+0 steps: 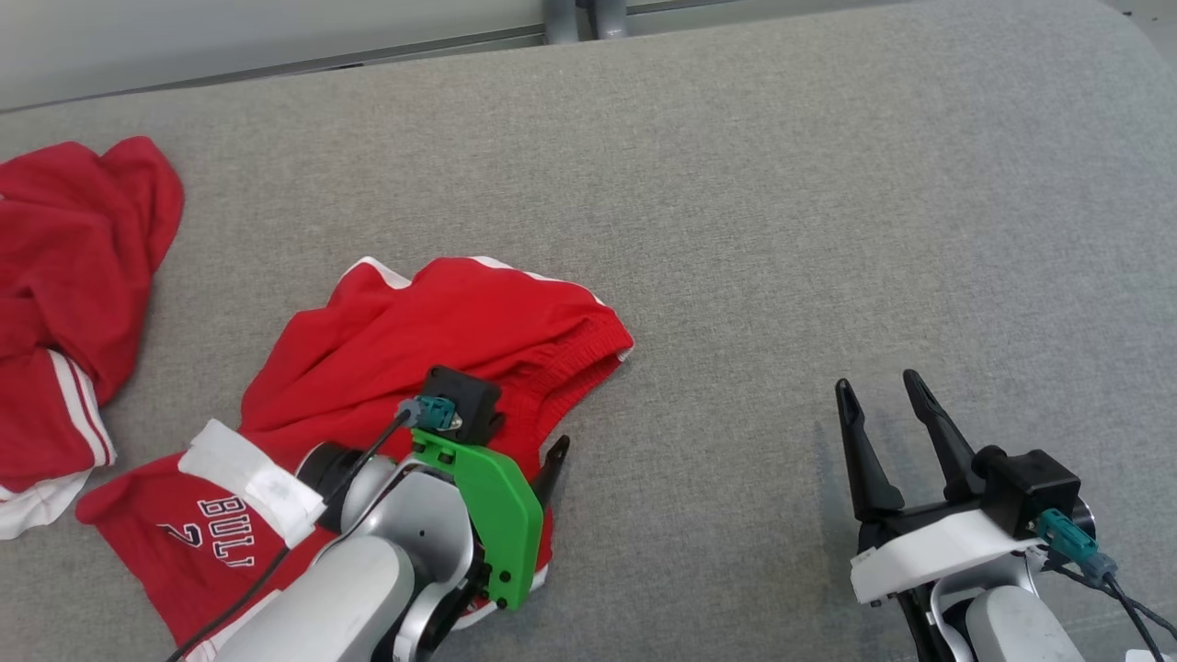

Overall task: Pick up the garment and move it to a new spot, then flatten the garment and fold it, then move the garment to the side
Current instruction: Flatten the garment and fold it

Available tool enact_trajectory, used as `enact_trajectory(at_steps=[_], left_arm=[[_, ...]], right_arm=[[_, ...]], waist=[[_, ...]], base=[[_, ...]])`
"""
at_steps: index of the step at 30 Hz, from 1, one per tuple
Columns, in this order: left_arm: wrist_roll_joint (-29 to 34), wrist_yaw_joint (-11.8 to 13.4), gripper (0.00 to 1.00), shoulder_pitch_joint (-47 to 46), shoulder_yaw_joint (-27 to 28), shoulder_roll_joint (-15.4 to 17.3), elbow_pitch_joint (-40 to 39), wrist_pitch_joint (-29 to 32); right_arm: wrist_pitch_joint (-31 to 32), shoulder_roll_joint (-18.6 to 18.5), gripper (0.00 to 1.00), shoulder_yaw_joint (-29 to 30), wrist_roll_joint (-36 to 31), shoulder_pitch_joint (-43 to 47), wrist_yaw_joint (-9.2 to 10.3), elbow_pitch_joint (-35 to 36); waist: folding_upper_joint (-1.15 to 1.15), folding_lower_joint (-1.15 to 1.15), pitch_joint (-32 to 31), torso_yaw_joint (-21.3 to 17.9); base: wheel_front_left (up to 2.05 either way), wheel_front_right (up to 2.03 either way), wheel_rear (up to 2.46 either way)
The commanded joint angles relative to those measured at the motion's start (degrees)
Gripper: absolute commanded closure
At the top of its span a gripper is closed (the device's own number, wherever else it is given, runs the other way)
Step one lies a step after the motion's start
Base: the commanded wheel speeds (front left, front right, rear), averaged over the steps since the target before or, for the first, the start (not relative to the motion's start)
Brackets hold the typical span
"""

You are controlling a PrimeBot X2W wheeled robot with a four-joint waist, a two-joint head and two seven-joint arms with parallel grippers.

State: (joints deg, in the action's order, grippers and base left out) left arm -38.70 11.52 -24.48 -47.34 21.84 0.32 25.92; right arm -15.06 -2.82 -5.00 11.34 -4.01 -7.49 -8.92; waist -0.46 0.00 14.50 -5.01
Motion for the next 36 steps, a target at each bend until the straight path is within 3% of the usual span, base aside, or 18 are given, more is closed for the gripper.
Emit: enact_trajectory(at_steps=[1, 12, 13, 17, 25, 29, 36], left_arm=[[0.5, -0.2, 0.0, -1.2, 0.0, -0.1, 1.8, 0.1], [6.4, -2.6, 0.0, -5.6, -5.4, 2.2, 17.0, 3.4], [6.3, -2.9, 1.0, -5.7, -5.6, 1.9, 17.9, 3.5], [5.2, -4.6, 1.0, -6.3, -5.7, 0.9, 19.1, 2.6], [-2.6, -6.9, 1.0, -8.2, 0.5, -5.6, 12.6, -3.8], [-4.2, -6.6, 1.0, -10.7, 1.9, -8.0, 10.8, -3.5], [-6.1, -6.3, 1.0, -17.3, 4.0, -10.8, 15.8, -1.2]], right_arm=[[-0.2, -0.2, 0.0, -0.1, 0.8, -0.8, 0.0, 0.1], [-0.2, -0.1, 0.0, 0.4, 3.3, -1.2, 0.0, 0.3], [-0.2, -0.1, 0.0, 0.4, 3.3, -1.3, 0.0, 0.2], [-0.2, -0.2, 0.0, 0.5, 3.6, -1.5, 0.0, 0.1], [-0.2, -0.2, 0.0, 0.8, 3.8, -1.2, 0.0, -0.3], [-0.2, -0.2, 0.0, -0.3, 4.1, -2.2, 0.0, -0.5], [-0.2, -0.1, 0.0, -2.6, 5.3, -3.8, 0.0, -0.4]], waist=[[0.46, 0.0, 1.8, -2.2], [0.46, 0.0, 2.8, -5.7], [0.46, 0.0, 2.8, -5.8], [0.46, 0.0, 2.6, -6.0], [0.46, 0.0, 1.7, -5.6], [0.46, 0.0, 1.8, -6.5], [0.46, 0.0, 4.2, -11.2]], base=[[0.0, 0.0, 0.0], [0.0, 0.0, 0.0], [0.0, 0.0, 0.0], [0.0, 0.0, 0.0], [0.0, 0.0, 0.0], [0.0, 0.0, 0.0], [0.0, 0.0, 0.0]])
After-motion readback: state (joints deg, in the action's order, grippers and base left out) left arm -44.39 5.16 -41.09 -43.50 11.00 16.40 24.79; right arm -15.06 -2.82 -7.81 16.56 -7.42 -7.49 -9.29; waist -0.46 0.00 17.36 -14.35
